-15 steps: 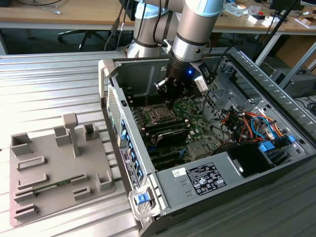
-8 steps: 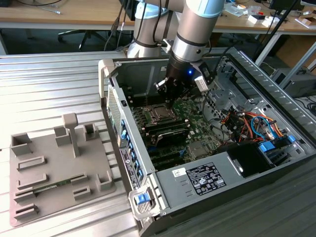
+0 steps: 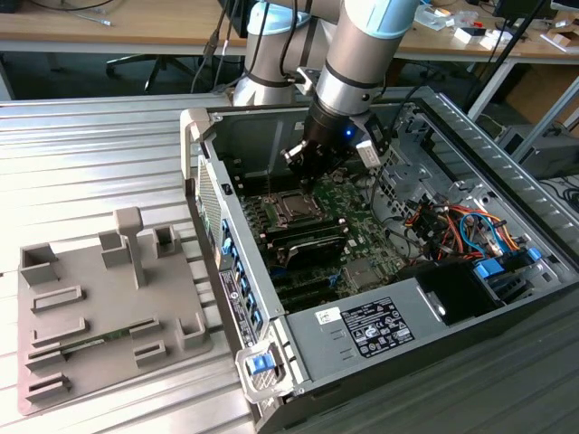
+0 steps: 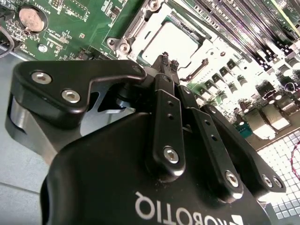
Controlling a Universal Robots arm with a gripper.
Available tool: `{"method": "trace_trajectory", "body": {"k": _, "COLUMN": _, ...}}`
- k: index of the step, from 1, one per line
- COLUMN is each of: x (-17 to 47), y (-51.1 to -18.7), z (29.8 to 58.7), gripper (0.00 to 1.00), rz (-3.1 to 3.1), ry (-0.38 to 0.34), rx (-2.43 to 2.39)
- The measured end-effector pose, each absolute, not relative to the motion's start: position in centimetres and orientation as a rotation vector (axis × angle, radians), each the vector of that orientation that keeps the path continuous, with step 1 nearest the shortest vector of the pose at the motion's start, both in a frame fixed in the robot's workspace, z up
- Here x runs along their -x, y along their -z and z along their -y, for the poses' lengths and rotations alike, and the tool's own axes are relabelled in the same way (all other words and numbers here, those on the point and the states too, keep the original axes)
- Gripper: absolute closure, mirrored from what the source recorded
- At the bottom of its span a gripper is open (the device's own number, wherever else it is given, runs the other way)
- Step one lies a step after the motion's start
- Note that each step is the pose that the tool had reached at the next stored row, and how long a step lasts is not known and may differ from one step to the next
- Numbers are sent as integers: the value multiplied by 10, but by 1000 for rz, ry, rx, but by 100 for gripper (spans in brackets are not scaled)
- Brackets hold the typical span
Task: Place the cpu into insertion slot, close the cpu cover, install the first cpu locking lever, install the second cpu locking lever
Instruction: 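Install the first cpu locking lever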
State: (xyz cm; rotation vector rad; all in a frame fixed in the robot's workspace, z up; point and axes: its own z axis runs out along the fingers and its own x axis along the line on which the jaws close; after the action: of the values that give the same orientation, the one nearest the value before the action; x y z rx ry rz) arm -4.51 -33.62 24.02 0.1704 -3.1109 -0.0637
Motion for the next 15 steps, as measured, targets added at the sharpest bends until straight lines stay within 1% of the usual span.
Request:
{"method": "trace_trajectory", "body": {"k": 8, "x": 45, "y": -240, "z": 336, "gripper": 89, "rz": 3111, "ry": 65, "rx": -170}}
{"method": "trace_trajectory", "body": {"k": 15, "x": 45, "y": -247, "z": 336, "gripper": 89, "rz": 3111, "ry": 65, "rx": -170}}
